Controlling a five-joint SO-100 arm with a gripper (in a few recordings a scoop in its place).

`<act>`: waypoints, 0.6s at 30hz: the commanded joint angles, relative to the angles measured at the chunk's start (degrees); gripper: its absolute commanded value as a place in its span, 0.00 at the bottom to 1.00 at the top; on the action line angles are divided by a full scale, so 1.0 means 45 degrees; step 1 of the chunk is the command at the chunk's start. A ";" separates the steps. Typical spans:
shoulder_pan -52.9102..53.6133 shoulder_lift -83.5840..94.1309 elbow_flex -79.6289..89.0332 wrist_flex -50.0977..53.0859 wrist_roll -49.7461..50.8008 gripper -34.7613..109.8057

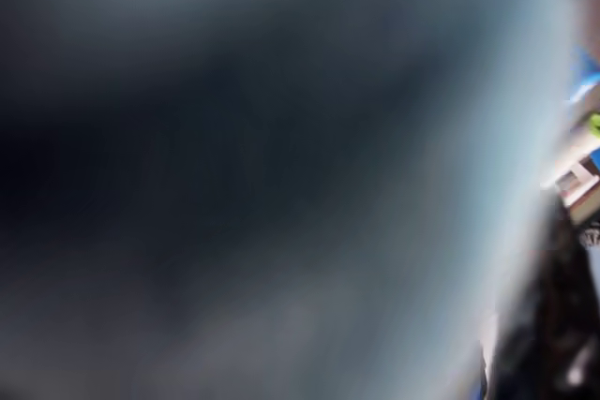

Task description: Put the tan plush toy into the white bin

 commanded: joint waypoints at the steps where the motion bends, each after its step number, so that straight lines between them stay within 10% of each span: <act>1: 0.0391 0.0859 -0.1543 0.0332 -0.0254 0.63; 18: 0.0430 0.5625 -0.1543 0.0371 -0.0273 0.68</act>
